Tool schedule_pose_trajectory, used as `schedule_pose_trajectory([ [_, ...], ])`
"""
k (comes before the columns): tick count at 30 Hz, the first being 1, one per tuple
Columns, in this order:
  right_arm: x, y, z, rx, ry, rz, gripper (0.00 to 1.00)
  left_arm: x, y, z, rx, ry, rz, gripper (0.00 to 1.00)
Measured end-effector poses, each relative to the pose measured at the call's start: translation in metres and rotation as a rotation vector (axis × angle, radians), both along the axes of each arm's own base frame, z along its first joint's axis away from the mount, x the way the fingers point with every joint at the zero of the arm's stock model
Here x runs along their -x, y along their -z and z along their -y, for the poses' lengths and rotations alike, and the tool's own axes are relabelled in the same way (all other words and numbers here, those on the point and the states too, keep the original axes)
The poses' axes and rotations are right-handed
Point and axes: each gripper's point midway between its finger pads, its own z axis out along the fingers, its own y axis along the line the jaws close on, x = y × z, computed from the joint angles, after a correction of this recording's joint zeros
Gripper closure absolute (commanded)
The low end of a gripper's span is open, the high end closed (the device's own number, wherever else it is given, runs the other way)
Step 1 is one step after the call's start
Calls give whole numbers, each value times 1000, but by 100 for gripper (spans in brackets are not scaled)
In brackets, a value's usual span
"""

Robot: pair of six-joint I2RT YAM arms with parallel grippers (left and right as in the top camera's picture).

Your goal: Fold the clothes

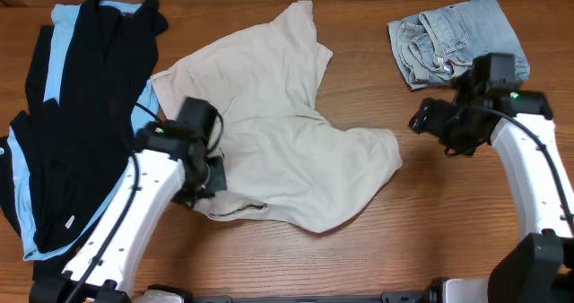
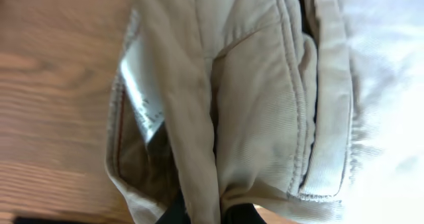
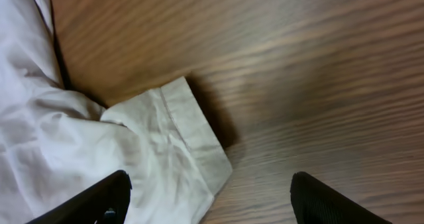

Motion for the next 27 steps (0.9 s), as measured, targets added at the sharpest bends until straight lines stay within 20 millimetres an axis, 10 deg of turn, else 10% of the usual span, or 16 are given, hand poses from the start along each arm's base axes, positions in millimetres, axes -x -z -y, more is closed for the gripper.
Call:
schedule_pose_trajectory([
  [12, 35, 78, -69, -157, -109, -34, 38, -10, -4, -27, -66, -3, 32, 96],
  [18, 42, 88, -79, -185, -85, -45, 95, -22, -17, -41, -70, -60, 68, 96],
  [27, 55, 68, -55, -223, -2, -137, 96, -49, -52, -62, -57, -123, 178, 96],
])
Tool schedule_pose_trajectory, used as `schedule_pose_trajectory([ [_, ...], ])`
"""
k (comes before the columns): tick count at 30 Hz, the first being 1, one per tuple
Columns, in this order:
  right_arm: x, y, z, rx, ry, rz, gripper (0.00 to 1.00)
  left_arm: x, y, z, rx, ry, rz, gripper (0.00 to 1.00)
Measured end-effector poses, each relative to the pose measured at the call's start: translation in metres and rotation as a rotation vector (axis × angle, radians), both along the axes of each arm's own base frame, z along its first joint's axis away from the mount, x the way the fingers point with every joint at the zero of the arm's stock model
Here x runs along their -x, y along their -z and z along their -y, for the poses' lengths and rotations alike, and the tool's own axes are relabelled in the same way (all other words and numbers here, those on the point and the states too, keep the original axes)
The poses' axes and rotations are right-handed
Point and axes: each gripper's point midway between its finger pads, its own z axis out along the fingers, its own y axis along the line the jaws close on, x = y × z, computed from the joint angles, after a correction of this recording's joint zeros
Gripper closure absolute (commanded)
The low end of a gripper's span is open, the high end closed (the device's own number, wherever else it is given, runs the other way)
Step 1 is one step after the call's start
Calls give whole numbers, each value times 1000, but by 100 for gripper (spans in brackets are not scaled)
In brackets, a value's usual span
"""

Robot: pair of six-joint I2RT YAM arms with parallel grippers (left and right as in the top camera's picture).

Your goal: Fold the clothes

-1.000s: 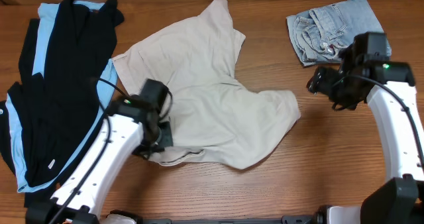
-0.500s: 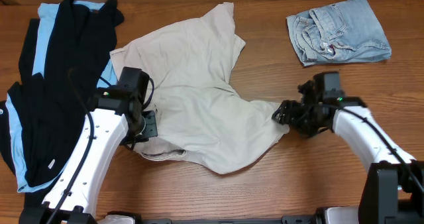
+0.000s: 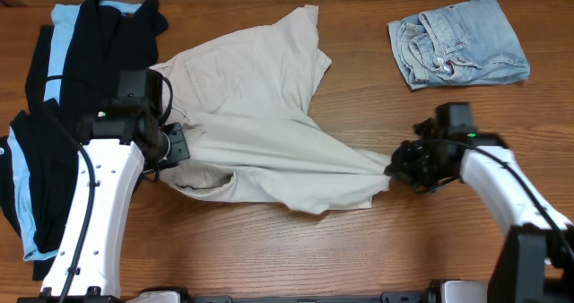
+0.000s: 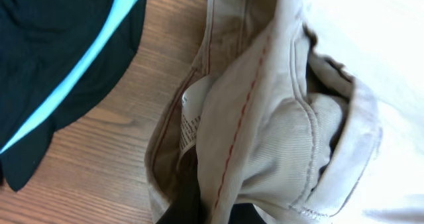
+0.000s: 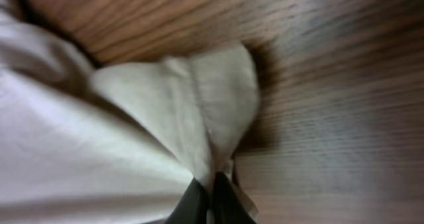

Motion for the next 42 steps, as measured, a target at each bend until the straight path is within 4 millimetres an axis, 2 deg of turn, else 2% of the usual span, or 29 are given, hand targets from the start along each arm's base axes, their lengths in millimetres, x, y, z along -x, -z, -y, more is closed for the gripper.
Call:
schedule_pose_trajectory([
  [5, -15, -61, 12, 2, -12, 119, 96, -2, -2, 0, 7, 24, 6, 96],
  [6, -18, -72, 13, 7, -19, 150, 79, -2, -2, -1, 6, 28, 6, 96],
  [7, -22, -82, 13, 11, -23, 181, 68, -2, -3, -1, 4, 31, 7, 96],
  [9, -29, -96, 16, 31, -30, 232, 38, -2, -3, -3, -4, 29, 8, 96],
  [10, -32, -100, 18, 39, -31, 253, 27, -3, -3, -5, -7, 25, 9, 96],
  [11, -35, -102, 20, 50, -36, 268, 21, -3, -3, -7, -10, 20, 12, 96],
  [13, -34, -102, 22, 57, -37, 266, 19, -4, -4, -9, -17, 14, 16, 96],
  [21, 13, -85, 15, 42, -67, 63, 22, -8, -5, -10, -25, 13, 33, 96],
  [25, 41, -59, -8, 28, -152, -22, 26, -13, -7, -11, -26, 14, 53, 96],
  [32, 53, -19, -41, 49, -213, -22, 26, -15, -7, -11, -25, 14, 62, 96],
  [37, 60, 11, -52, 77, -188, -19, 32, -15, -7, -11, -25, 14, 62, 96],
  [39, 60, 20, -53, 82, -172, -18, 41, -15, -7, -11, -25, 14, 62, 96],
  [42, 57, 28, -53, 86, -148, -7, 79, -15, -7, -10, -25, 14, 62, 96],
])
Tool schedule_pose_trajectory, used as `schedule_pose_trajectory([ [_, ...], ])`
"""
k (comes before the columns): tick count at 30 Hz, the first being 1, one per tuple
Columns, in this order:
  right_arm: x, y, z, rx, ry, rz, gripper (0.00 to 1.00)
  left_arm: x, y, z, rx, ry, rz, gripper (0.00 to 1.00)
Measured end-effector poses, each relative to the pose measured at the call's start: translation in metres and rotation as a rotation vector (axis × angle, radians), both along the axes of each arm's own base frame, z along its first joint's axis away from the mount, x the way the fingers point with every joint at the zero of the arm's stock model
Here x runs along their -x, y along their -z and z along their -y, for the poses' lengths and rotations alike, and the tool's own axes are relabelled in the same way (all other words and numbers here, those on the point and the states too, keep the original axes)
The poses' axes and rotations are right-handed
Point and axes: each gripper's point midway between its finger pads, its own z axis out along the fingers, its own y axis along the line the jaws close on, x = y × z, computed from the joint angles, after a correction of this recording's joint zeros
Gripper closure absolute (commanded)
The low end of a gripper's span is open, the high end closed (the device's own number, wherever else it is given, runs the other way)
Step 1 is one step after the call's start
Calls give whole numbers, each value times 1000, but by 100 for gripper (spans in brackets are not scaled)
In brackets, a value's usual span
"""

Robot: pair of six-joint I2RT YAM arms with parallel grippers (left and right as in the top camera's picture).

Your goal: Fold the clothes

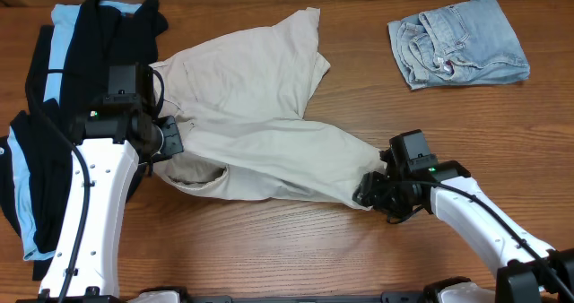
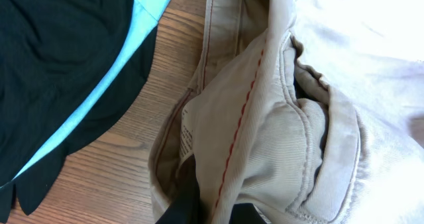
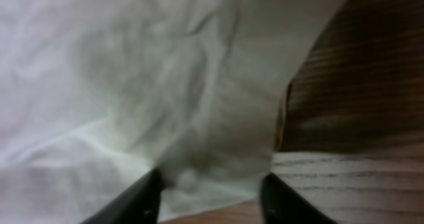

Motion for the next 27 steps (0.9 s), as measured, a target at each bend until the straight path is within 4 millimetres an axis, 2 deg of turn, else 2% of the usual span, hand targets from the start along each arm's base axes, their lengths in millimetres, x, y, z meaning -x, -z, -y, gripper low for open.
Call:
schedule_pose_trajectory([
  [1, -2, 1, 0, 2, 6, 6, 88, 0, 0, 0, 1, 0, 0, 96],
  [3, -5, 2, 0, 1, 19, 17, 96, 0, 0, 1, 3, 1, 0, 96],
  [7, -3, -1, 1, 6, 28, -4, 96, 0, 0, 1, 4, 1, 0, 96],
  [10, -13, -17, -2, 4, 24, 9, 96, 0, 0, 1, 4, 2, 2, 96],
  [12, -34, -37, -6, -9, 19, 74, 96, -2, -1, 1, 6, 2, 8, 96],
  [16, -94, -87, -12, -9, 22, 304, 96, -7, -2, 1, 6, 2, 30, 96],
  [19, -129, -113, -10, 10, 49, 467, 96, -13, -4, 1, 6, 2, 54, 96],
  [24, -165, -126, -3, 58, 94, 620, 96, -30, -8, 4, 23, 9, 123, 96],
  [27, -184, -113, -3, 81, 102, 642, 96, -40, -5, 6, 37, 14, 147, 96],
])
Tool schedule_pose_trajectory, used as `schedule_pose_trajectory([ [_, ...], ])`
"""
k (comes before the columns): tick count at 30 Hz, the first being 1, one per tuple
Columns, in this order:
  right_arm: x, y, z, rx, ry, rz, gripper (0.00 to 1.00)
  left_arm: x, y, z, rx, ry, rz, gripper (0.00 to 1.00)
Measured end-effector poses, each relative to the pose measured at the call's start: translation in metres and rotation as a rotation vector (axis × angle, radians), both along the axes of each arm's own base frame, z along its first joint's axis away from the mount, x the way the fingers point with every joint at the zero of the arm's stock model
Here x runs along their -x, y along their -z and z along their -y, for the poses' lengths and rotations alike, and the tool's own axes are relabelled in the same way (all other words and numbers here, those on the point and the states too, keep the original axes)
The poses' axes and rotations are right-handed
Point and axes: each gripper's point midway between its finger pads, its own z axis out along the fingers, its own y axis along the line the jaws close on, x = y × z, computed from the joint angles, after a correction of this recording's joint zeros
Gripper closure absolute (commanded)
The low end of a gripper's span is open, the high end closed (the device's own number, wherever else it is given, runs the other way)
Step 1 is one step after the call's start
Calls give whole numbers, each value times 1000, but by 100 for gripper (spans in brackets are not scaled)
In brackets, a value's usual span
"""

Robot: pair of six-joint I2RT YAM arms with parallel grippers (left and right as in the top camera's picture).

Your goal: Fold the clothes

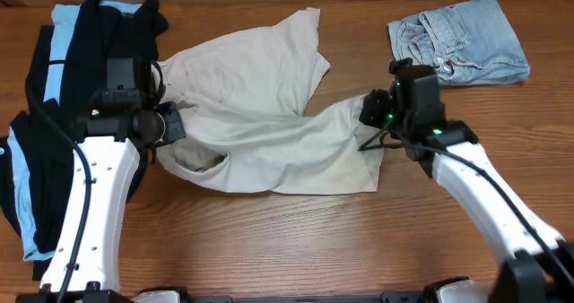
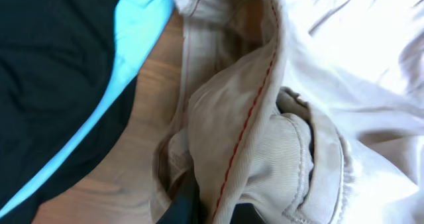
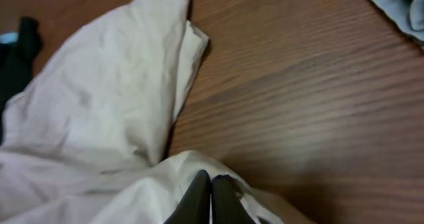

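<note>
Beige trousers (image 1: 260,133) lie crumpled across the middle of the table. My left gripper (image 1: 170,124) is shut on their waistband (image 2: 265,118) at the left side; in the left wrist view the left gripper (image 2: 212,209) pinches the band with red stitching. My right gripper (image 1: 369,115) is shut on the end of one trouser leg (image 1: 345,146) at the right, holding it a little above the table. In the right wrist view the right gripper (image 3: 211,197) has its fingers closed together on the pale cloth (image 3: 112,105). The other leg points to the back.
A heap of black and light-blue clothing (image 1: 63,115) lies along the left edge, right beside the waistband. Folded light-blue jeans (image 1: 457,38) sit at the back right, their corner (image 3: 404,5) showing in the right wrist view. Bare wood (image 1: 296,240) runs along the front.
My right gripper was low near the front right with its fingers apart around the leg end. Now it is farther back, shut on the leg end. The left gripper holds the waistband, slightly farther back.
At first my left gripper held the waistband at the front left and my right gripper hung open over the leg hem. Then the waistband sat farther back-left and the right gripper was shut on the hem. The leg then stretched front-right; now its end is farther back.
</note>
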Motion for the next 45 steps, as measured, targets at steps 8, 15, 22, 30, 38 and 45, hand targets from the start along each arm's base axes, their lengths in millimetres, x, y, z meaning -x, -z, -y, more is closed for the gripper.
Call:
schedule_pose_trajectory([
  [8, -20, 71, 6, 46, 22, -94, 76, -22, 43, 1, 11, 4, -71, 96],
  [15, 3, 81, 13, 3, -38, -213, 28, -24, 88, 1, 14, 3, -189, 96],
  [22, 27, 50, 12, -33, -88, -237, 26, -24, 93, 1, 14, 3, -203, 96],
  [30, 27, 59, -6, -26, -158, -238, 32, -25, 93, 1, 14, 3, -198, 96],
  [38, 23, 94, -23, -15, -200, -274, 35, -26, 93, 1, 14, 3, -195, 96],
  [45, 19, 102, -12, 24, -153, -279, 36, -26, 93, 1, 14, 3, -194, 96],
])
